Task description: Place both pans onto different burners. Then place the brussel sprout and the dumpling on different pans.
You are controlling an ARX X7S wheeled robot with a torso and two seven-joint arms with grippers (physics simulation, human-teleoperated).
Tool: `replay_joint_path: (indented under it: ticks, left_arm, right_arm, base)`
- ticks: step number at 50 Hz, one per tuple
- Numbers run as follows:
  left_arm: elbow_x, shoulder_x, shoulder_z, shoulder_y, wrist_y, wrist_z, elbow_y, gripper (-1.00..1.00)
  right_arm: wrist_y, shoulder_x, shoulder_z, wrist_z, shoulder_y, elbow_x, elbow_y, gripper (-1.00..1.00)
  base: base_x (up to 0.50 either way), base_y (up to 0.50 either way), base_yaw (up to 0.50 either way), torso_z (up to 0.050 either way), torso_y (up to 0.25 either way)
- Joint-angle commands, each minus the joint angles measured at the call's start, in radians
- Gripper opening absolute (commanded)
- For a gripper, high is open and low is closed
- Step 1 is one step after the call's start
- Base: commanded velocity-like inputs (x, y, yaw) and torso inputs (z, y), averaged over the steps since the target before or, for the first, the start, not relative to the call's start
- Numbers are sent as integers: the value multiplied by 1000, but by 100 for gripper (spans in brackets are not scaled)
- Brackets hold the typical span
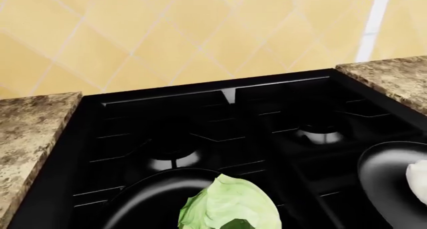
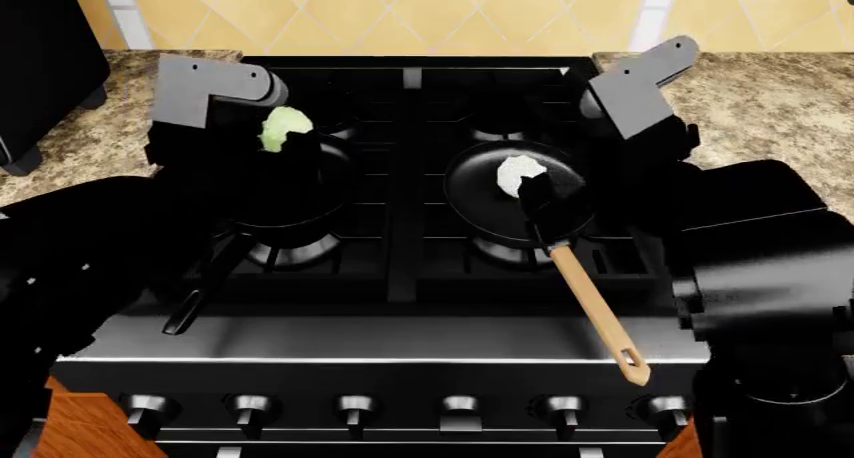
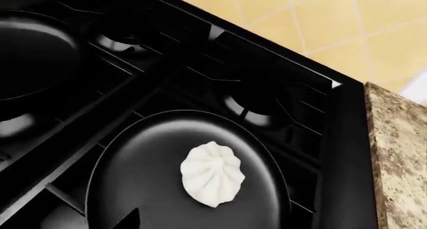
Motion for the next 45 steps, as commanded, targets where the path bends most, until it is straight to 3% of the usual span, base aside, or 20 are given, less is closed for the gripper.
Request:
replay_joint_path:
  ticks: [1, 4, 8, 25, 45]
  left_arm:
    - [63, 49, 35, -74, 2, 38, -162, -100]
    - [77, 63, 42, -89, 6, 51, -216, -100]
    - [99, 83, 54, -111, 15, 67, -283, -100]
    - [165, 143, 105, -155, 40, 124, -473, -100]
    - [194, 149, 158, -149, 9, 146, -504, -100]
  right_arm:
    - [141, -61, -66, -328, -111, -414, -298, 100]
    - [140, -103, -99, -496, -120, -622, -304, 100]
    - [133, -127, -115, -567, -130, -700, -310, 100]
    - [122, -172, -132, -655, -165, -791, -354, 100]
    - [106, -186, -118, -698, -184, -848, -362, 100]
  base:
    - [0, 0, 0, 0, 0]
    - [0, 0, 0, 0, 0]
    - [0, 0, 0, 0, 0]
    - [0, 0, 0, 1, 1]
    - [0, 0, 0, 0, 1]
